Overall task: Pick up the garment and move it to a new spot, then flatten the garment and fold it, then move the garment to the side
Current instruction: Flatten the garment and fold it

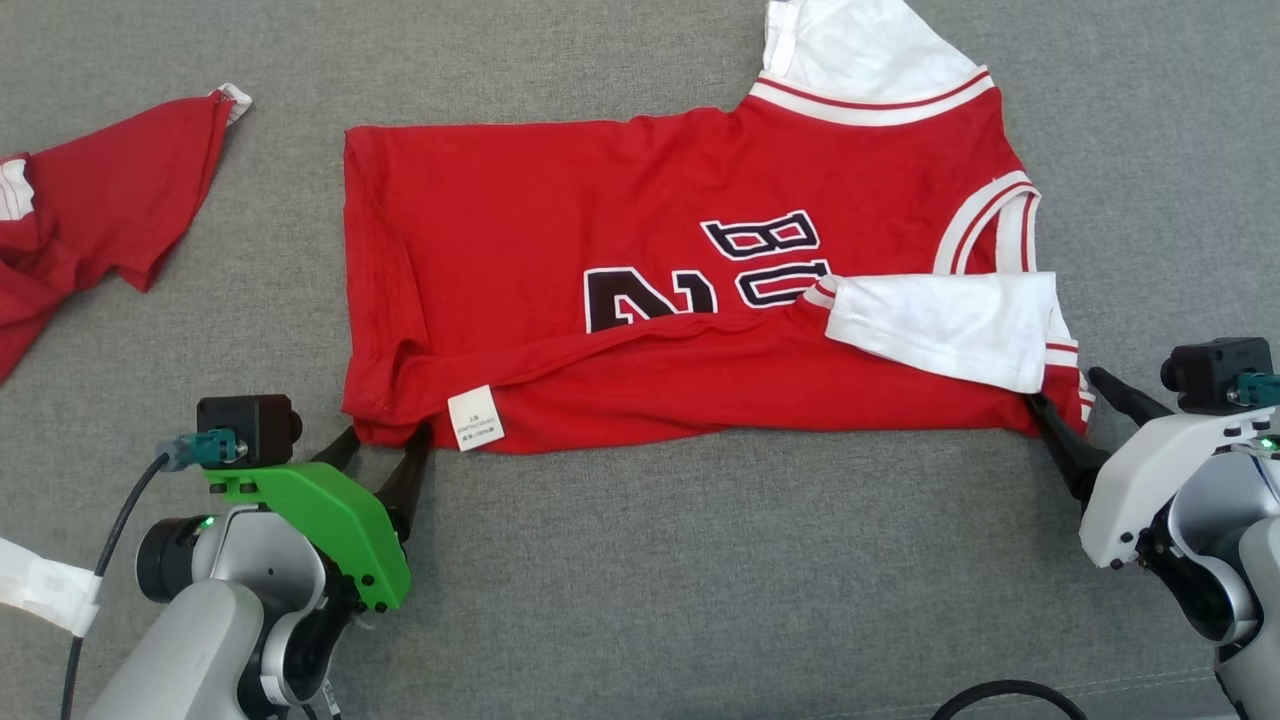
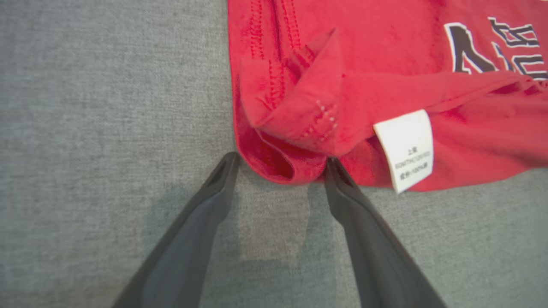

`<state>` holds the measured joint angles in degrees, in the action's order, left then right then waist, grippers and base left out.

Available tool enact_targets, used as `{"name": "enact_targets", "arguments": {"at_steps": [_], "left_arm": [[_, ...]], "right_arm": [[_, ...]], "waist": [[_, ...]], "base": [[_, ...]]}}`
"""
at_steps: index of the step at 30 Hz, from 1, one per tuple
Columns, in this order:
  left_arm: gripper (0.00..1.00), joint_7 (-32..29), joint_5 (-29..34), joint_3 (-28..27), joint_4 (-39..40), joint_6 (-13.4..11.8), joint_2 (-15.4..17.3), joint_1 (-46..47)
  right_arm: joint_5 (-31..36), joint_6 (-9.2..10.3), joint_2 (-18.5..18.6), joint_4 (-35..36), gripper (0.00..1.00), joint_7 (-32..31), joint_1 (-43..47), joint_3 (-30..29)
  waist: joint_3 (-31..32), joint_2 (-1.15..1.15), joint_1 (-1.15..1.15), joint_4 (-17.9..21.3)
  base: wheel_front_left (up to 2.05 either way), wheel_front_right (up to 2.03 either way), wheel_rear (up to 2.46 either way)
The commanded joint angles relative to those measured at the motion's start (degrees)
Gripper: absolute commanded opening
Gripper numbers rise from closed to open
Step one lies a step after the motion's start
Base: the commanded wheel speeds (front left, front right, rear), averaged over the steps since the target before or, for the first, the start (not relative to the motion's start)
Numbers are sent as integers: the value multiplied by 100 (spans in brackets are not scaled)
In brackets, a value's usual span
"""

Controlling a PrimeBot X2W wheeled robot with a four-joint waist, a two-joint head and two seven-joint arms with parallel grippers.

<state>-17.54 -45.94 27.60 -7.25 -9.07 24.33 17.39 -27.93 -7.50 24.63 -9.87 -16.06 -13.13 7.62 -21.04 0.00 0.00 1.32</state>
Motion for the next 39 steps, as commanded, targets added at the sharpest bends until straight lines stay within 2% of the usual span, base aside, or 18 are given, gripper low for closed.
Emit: {"name": "enact_targets", "arguments": {"at_steps": [1, 2, 3, 5, 6, 7, 8, 11, 16, 19, 23, 28, 33, 34, 35, 36, 37, 39], "left_arm": [[100, -64, -27, 43, -91, 16, -31, 7], [100, -119, -36, 72, -115, 51, -29, 28], [89, -124, -43, 87, -140, 66, -18, 36], [4, -151, -34, 119, -206, 112, -1, 68], [0, -184, -82, 150, -227, 178, -19, 69], [0, -220, -139, 184, -235, 248, -39, 62], [0, -234, -184, 188, -238, 295, -51, 55], [0, -311, -318, 126, -209, 407, 49, 21], [0, -545, -654, -33, 83, 564, 280, -122], [0, -646, -780, -148, 385, 573, 453, -251], [0, -547, -934, -247, 1026, 443, 549, -756], [0, -149, -839, -48, 1834, 172, 352, -1778], [0, 269, -840, 191, 2036, 45, 26, -2516], [0, 317, -780, 238, 2010, 46, -18, -2541], [17, 357, -732, 284, 1976, 40, -68, -2539], [46, 370, -694, 323, 1938, 31, -90, -2529], [100, 398, -607, 333, 1910, 16, -59, -2492], [100, 450, -462, 288, 1916, -46, 27, -2394]], "right_arm": [[8, 2, 23, -25, 100, -4, -43, 5], [-14, 3, 28, -80, 100, -23, -66, 19], [-38, 3, 34, -126, 100, -51, -87, 47], [-90, 3, 44, -228, 100, -93, -132, 125], [-136, 3, 45, -276, 100, -139, -143, 184], [-197, 2, 56, -305, 27, -176, -163, 261], [-311, 2, 62, -335, 0, -235, -179, 344], [-654, 3, 265, -325, 0, -409, -240, 560], [-1286, 7, 791, -163, 0, -678, -259, 531], [-1551, 7, 1120, -77, 0, -812, -173, 411], [-1836, 8, 1440, 147, 0, -1005, 80, 253], [-2202, 6, 1719, 624, 0, -1175, 960, -14], [-2236, 6, 1808, 899, 0, -1162, 1792, -354], [-2197, 6, 1796, 895, 24, -1133, 1895, -405], [-2163, 6, 1776, 894, 86, -1103, 1969, -444], [-2124, 6, 1757, 882, 100, -1089, 2015, -490], [-2087, 6, 1744, 878, 100, -1077, 2052, -549], [-2132, 5, 1718, 946, 100, -1138, 2100, -701]], "waist": [[1, 0, 0, -1], [1, 0, 0, -3], [1, 0, 0, -5], [2, 0, 0, -6], [6, 0, 0, -7], [12, 0, 0, -9], [21, 0, 0, -11], [55, 0, 0, -21], [140, 0, 0, -52], [188, 0, 0, -61], [240, 0, 0, -34], [253, 0, 0, -62], [200, 0, 0, -92], [188, 0, 0, -117], [180, 0, 0, -142], [174, 0, 0, -158], [171, 0, 0, -171], [183, 0, 0, -203]], "base": [[0, 0, 0], [0, 0, 0], [0, 0, 0], [0, 0, 0], [0, 0, 0], [0, 0, 0], [0, 0, 0], [0, 0, 0], [0, 0, 0], [0, 0, 0], [0, 0, 0], [0, 0, 0], [0, 0, 0], [0, 0, 0], [0, 0, 0], [0, 0, 0], [0, 0, 0], [0, 0, 0]]}}
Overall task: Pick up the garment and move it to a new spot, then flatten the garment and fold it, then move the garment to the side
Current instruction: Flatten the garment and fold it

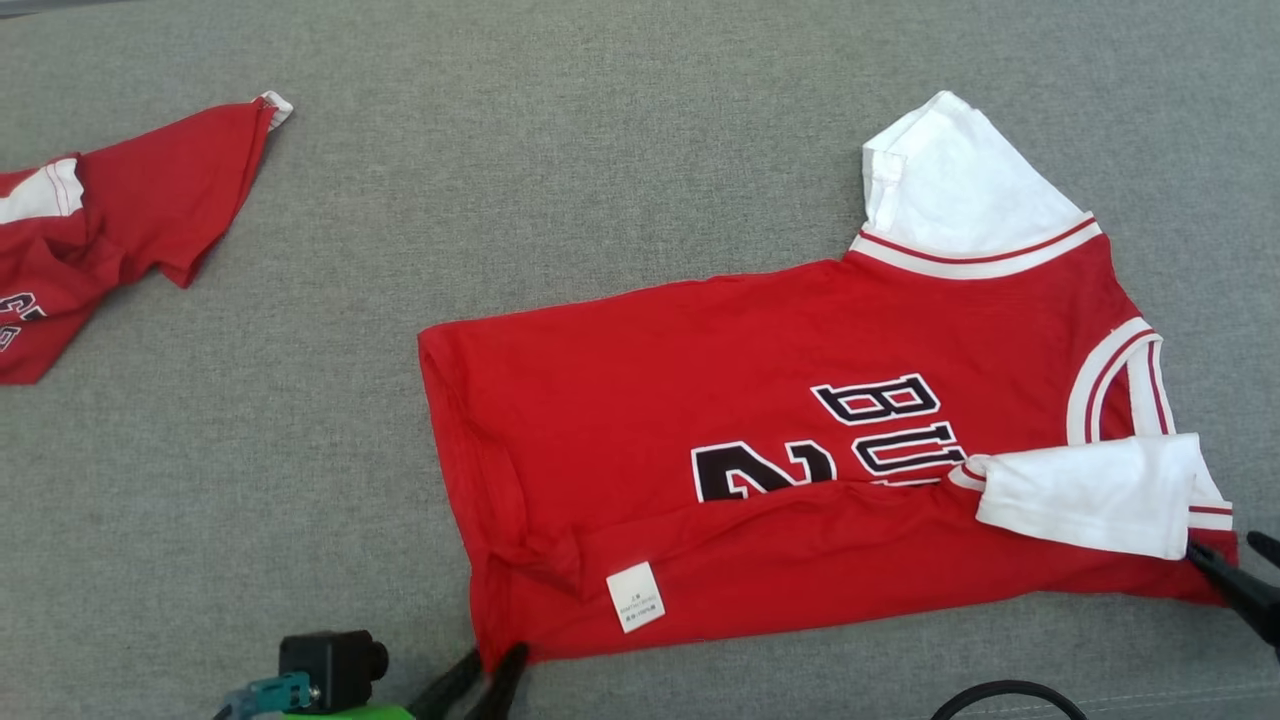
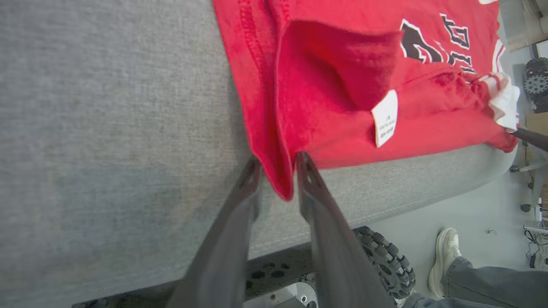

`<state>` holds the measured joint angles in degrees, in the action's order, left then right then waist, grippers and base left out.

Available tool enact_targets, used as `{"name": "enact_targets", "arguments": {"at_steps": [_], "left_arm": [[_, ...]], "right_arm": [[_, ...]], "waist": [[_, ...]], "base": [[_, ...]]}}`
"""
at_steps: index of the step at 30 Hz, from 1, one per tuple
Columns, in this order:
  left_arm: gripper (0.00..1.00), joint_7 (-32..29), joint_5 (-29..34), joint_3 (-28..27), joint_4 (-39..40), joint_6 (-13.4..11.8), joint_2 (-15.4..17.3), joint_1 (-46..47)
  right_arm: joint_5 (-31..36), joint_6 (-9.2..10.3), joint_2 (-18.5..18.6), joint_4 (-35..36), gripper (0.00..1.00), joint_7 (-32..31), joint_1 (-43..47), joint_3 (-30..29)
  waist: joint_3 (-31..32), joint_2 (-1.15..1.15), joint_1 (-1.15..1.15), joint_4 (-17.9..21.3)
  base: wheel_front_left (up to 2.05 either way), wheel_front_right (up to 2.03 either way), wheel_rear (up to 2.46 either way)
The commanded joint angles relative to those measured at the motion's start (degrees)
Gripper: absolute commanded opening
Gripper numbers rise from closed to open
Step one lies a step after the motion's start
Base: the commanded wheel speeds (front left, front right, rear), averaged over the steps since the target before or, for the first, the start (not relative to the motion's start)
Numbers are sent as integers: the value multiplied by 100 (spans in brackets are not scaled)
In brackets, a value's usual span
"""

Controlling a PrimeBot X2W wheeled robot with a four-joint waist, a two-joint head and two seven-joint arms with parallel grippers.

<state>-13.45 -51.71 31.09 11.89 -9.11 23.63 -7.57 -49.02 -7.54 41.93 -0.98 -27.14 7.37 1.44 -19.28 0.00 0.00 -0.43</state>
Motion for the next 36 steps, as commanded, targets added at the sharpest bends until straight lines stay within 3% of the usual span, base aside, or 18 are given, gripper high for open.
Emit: {"name": "enact_targets", "arguments": {"at_steps": [1, 8, 12, 18, 23, 28, 35, 36], "left_arm": [[100, 44, 156, -91, 47, -71, 153, 118], [100, -273, 409, -441, 892, -185, 906, 319], [100, -593, 391, -684, 802, -161, 920, 1331], [100, -1077, 486, -359, -414, 42, 355, 3085], [100, -1355, 771, 9, -1327, 371, 249, 3915], [100, -1677, 670, 285, -1753, 693, 144, 4163], [100, -1839, 623, 518, -2085, 925, -61, 4342], [46, -1781, 605, 519, -2134, 955, -105, 4368]], "right_arm": [[-62, 10, 9, 118, 100, -77, 66, -189], [-133, 8, 331, 1140, 100, -382, -492, -915], [403, 8, 247, 1161, 100, -459, -1620, -735], [1318, 8, -477, 132, 100, -371, -3736, 314], [1837, 10, -1086, -1181, 100, -41, -4977, 1041], [2107, 9, -1256, -2340, 100, 359, -5595, 1439], [2321, 11, -1315, -3642, 100, 662, -6121, 1888], [2286, 11, -1348, -3776, 100, 681, -6141, 1944]], "waist": [[19, 0, 0, -37], [-160, 0, 0, 17], [-491, 0, 0, -65], [-934, 0, 0, -226], [-1155, 0, 0, -365], [-1173, 0, 0, -566], [-1239, 0, 0, -712], [-1236, 0, 0, -718]], "base": [[0, 0, 0], [0, 0, 0], [0, 0, 0], [0, 0, 0], [0, 0, 0], [0, 0, 0], [0, 0, 0], [0, 0, 0]]}}
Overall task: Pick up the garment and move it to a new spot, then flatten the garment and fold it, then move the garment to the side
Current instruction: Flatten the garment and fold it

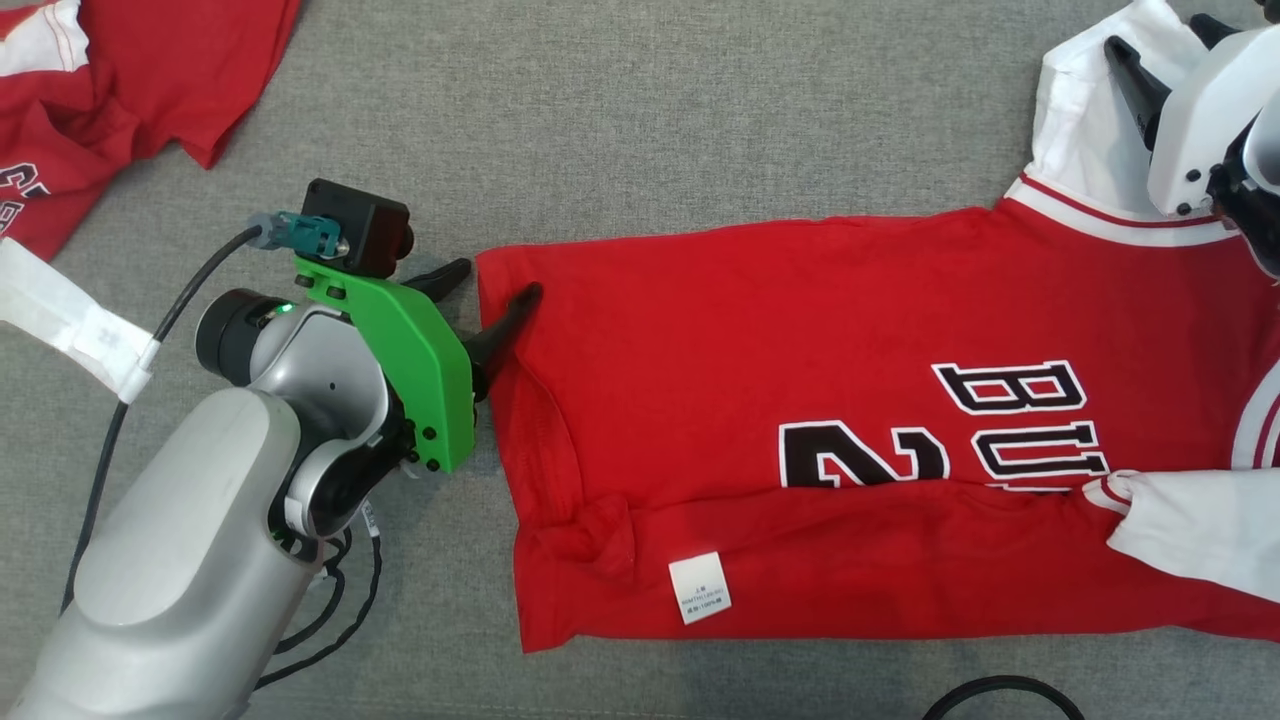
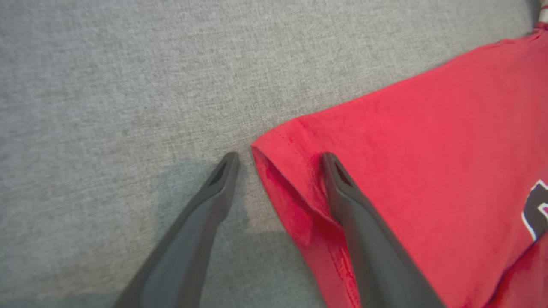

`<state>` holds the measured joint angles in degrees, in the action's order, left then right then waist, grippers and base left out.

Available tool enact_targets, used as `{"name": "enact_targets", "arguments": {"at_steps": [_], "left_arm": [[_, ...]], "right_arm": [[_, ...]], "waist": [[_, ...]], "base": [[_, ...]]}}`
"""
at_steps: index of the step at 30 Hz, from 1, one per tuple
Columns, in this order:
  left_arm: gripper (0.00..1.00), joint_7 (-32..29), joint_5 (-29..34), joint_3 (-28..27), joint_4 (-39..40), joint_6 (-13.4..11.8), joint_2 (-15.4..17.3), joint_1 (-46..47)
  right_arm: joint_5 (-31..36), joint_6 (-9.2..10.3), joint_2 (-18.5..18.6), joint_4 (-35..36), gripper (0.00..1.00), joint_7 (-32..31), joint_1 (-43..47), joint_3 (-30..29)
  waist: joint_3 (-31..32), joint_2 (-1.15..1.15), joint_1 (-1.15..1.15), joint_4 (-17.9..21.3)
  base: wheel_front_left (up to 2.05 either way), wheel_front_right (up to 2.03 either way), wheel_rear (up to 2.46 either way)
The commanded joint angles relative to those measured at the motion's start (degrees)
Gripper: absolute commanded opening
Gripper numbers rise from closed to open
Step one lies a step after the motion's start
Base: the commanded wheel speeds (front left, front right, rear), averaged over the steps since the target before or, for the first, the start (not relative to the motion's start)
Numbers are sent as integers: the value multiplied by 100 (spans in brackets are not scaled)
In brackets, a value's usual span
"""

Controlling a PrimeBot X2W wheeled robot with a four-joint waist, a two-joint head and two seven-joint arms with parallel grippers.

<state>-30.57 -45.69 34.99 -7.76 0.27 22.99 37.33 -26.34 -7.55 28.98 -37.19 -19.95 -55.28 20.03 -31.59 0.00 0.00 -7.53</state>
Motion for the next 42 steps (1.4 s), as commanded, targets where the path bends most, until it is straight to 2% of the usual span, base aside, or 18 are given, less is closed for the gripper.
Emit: {"name": "enact_targets", "arguments": {"at_steps": [1, 2, 5, 7, 15, 21, 26, 28, 31, 34, 39, 42], "left_arm": [[0, -38, -23, 132, -221, 43, -84, -98], [0, -14, -44, 140, -264, 87, -112, -75], [0, 158, -95, 67, -309, 159, -207, -6], [0, 296, -80, -19, -326, 169, -153, 39], [0, 906, -72, -306, -146, 226, -11, -145], [0, 1260, -256, -398, 282, 257, 99, -799], [0, 1505, -238, -459, 769, 105, 319, -1483], [0, 1672, -269, -543, 995, -14, 393, -1822], [0, 1980, -345, -670, 1291, -170, 420, -2373], [0, 2224, -399, -728, 1392, -318, 402, -2924], [0, 2608, -402, -782, 1243, -448, 315, -3421], [0, 2794, -448, -904, 1373, -505, 319, -3582]], "right_arm": [[-57, 12, -103, -272, 20, -49, 120, 135], [-166, 10, -157, -333, 0, -40, 113, 206], [-444, 10, -163, -437, 0, 140, 39, 276], [-613, 13, -88, -430, 0, 291, -37, 305], [-1261, 11, 248, 82, 0, 857, -56, 472], [-2124, 11, 750, 1186, 0, 1410, 897, 523], [-2598, 10, 1234, 2291, 0, 1705, 2445, 213], [-2711, 10, 1295, 2666, 0, 1798, 3099, -42], [-2791, 9, 1172, 3152, 0, 1883, 4099, -409], [-2721, 9, 884, 3512, 0, 1818, 4876, -583], [-2355, 9, 400, 3536, 0, 1716, 5285, -633], [-2271, 9, 313, 3704, 0, 1692, 5287, -814]], "waist": [[3, 0, 0, -8], [9, 0, 0, -2], [20, 0, 0, 42], [53, 0, 0, 93], [310, 0, 0, 360], [837, 0, 0, 507], [1255, 0, 0, 692], [1372, 0, 0, 806], [1487, 0, 0, 951], [1524, 0, 0, 1113], [1540, 0, 0, 1316], [1572, 0, 0, 1398]], "base": [[0, 0, 0], [0, 0, 0], [0, 0, 0], [0, 0, 0], [0, 0, 0], [0, 0, 0], [0, 0, 0], [0, 0, 0], [0, 0, 0], [0, 0, 0], [0, 0, 0], [0, 0, 0]]}}
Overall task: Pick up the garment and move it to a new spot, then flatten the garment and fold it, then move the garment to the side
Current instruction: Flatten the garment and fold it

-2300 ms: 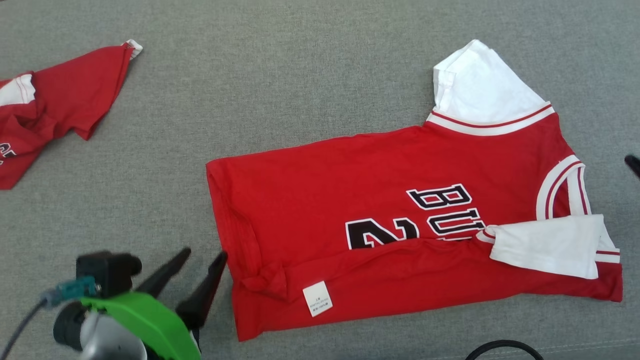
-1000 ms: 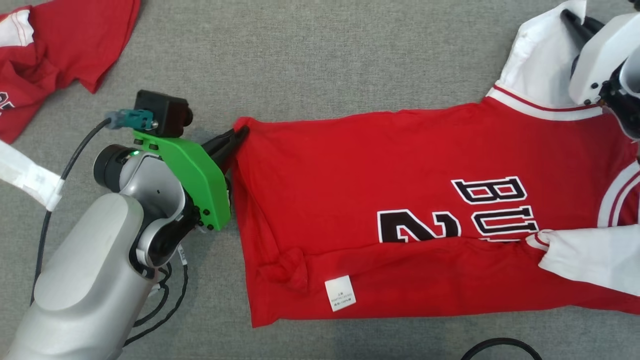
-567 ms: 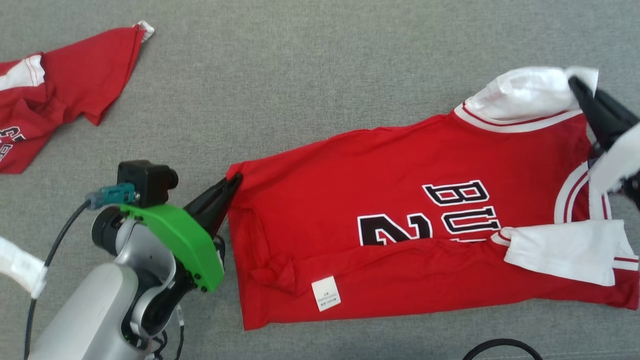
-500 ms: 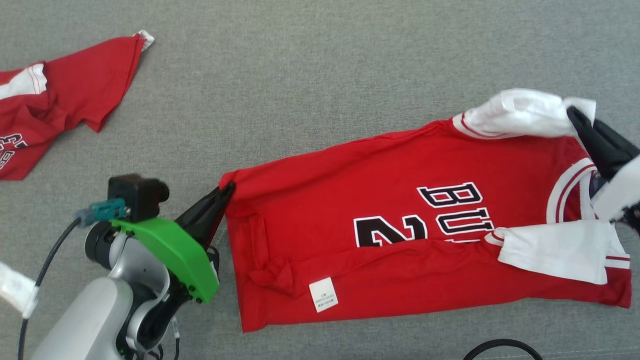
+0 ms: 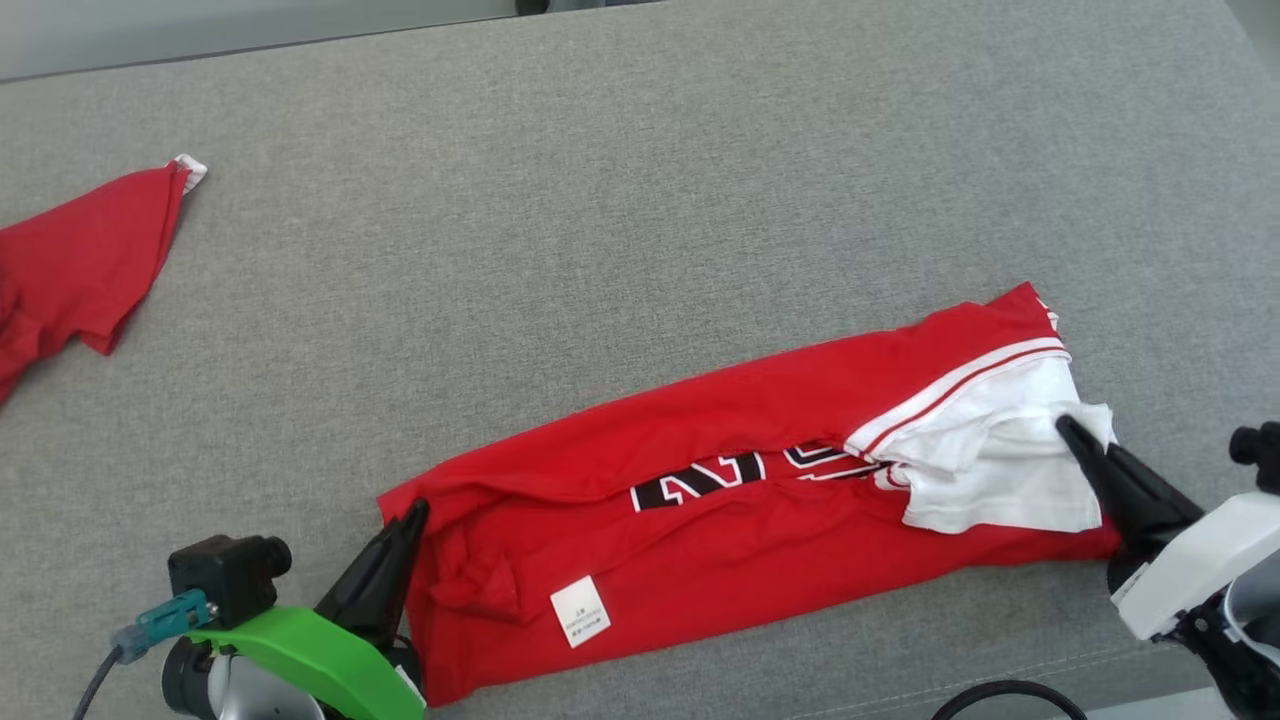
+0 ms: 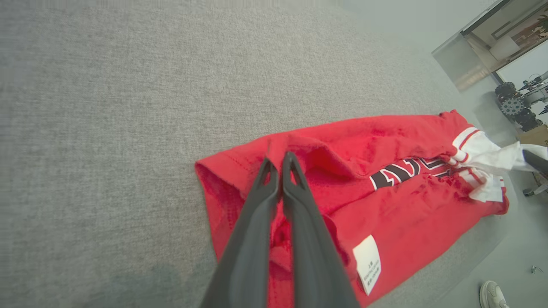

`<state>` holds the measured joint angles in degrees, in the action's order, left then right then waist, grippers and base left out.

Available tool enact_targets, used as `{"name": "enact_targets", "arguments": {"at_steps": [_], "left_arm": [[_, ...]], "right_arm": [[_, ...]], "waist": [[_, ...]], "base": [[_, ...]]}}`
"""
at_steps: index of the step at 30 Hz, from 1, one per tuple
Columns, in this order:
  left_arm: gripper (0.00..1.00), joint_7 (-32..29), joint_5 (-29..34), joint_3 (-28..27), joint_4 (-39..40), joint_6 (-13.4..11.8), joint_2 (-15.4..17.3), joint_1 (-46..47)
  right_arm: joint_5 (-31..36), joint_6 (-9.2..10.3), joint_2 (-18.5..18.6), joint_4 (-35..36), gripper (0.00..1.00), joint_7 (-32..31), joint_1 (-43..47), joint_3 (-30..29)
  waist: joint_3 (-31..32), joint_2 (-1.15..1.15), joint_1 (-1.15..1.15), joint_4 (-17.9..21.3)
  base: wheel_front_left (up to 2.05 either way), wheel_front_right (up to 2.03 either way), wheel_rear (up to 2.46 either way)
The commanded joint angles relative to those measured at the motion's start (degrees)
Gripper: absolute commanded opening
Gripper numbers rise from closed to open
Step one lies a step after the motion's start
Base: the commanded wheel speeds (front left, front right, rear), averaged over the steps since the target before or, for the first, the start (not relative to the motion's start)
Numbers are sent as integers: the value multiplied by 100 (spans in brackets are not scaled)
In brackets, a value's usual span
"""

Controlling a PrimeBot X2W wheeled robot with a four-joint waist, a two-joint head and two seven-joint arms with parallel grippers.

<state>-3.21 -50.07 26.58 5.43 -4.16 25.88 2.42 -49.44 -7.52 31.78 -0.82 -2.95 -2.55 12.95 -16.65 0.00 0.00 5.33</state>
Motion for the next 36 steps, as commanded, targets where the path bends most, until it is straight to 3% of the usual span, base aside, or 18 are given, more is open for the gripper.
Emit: {"name": "enact_targets", "arguments": {"at_steps": [1, 6, 11, 12, 13, 14, 15, 19, 23, 26, 29, 31, 36], "left_arm": [[0, 98, -12, -101, 138, -76, 54, -118], [0, 78, -113, -230, 448, -174, 168, -310], [0, -148, -130, 26, 291, -105, 190, -482], [0, -199, -54, 97, 200, -128, 204, -500], [25, -271, 30, 194, 110, -167, 232, -502], [49, -287, 186, 286, 49, -167, 280, -459], [100, -252, 290, 319, 7, -209, 279, -410], [100, -198, 591, 394, -73, -404, 347, -394], [100, 201, 976, 83, 21, -1092, 404, -648], [100, 808, 1295, -299, 211, -1614, 433, -773], [100, 1399, 1576, -538, 296, -1993, 319, -950], [100, 1642, 1732, -607, 333, -2053, 237, -922], [100, 1843, 2086, -638, 190, -1682, -147, -686]], "right_arm": [[51, 6, 33, 128, 0, -40, 32, -180], [57, 6, 94, 356, 0, -299, 131, -496], [319, 6, 22, 258, 0, -565, 142, -253], [442, 6, 30, 193, 39, -593, 97, -189], [575, 6, 70, 129, 100, -632, 79, -116], [693, 6, 99, 94, 100, -636, 47, -95], [719, 6, 113, 68, 100, -654, 38, -131], [705, 6, 320, 226, 100, -889, 206, -283], [525, 7, 478, 650, 100, -1166, 419, -938], [533, 4, 354, 837, 100, -1371, 505, -1410], [712, 3, 177, 705, 100, -1614, 440, -1477], [794, 3, -8, 481, 100, -1711, 280, -1417], [1093, 3, -414, -547, 100, -1647, -184, -1323]], "waist": [[85, 0, 0, 129], [103, 0, 0, 131], [62, 0, 0, 124], [52, 0, 0, 126], [42, 0, 0, 116], [32, 0, 0, 100], [27, 0, 0, 82], [57, 0, 0, 29], [106, 0, 0, 9], [129, 0, 0, -1], [146, 0, 0, -57], [139, 0, 0, -112], [133, 0, 0, -362]], "base": [[0, 0, 0], [0, 0, 0], [0, 0, 0], [0, 0, 0], [0, 0, 0], [0, 0, 0], [0, 0, 0], [0, 0, 0], [0, 0, 0], [0, 0, 0], [0, 0, 0], [0, 0, 0], [0, 0, 0]]}}
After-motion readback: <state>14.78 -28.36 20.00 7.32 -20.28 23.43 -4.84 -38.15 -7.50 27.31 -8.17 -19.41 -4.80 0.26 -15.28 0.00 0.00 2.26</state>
